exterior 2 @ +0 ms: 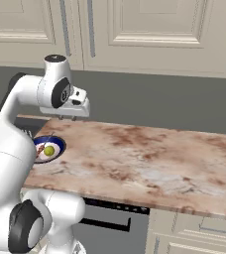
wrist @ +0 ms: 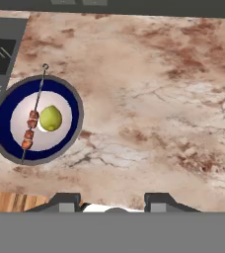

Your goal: Dump the kebab skewer and lemon from the bowl so the bowl can be washed. Place the bowl in the sink after clearing the leftovers.

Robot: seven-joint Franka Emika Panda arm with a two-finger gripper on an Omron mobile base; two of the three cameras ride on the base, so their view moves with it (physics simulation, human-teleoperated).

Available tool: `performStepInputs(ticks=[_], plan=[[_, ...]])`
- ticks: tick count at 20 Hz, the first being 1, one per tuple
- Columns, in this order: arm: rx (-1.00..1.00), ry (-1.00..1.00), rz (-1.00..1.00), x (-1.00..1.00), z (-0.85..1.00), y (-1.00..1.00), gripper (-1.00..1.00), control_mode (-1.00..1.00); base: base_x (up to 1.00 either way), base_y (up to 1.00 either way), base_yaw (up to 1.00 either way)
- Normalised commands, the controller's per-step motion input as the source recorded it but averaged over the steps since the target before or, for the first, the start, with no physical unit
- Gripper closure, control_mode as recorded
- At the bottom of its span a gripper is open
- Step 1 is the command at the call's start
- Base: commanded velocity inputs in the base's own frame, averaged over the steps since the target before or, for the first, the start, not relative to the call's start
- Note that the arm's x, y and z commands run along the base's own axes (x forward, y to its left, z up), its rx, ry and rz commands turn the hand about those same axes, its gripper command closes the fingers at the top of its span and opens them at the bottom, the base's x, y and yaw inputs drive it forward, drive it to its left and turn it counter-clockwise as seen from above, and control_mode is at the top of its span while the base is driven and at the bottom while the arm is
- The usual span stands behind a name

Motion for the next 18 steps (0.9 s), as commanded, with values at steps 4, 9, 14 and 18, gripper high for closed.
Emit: performStepInputs(ticks=[4,9,14,18], plan=[[0.0,0.0,0.0,0.0,0.0,0.19,-1.0,-1.0,0.0,0.0,0.0],[0.08,0.0,0.0,0.0,-0.44,0.23,-1.0,-1.0,0.0,0.0,0.0],[0.05,0.06,0.0,0.02,-0.68,0.04,-1.0,-1.0,0.0,0.0,0.0],[0.02,0.23,0.0,0.3,-0.82,0.21,-1.0,-1.0,0.0,0.0,0.0]])
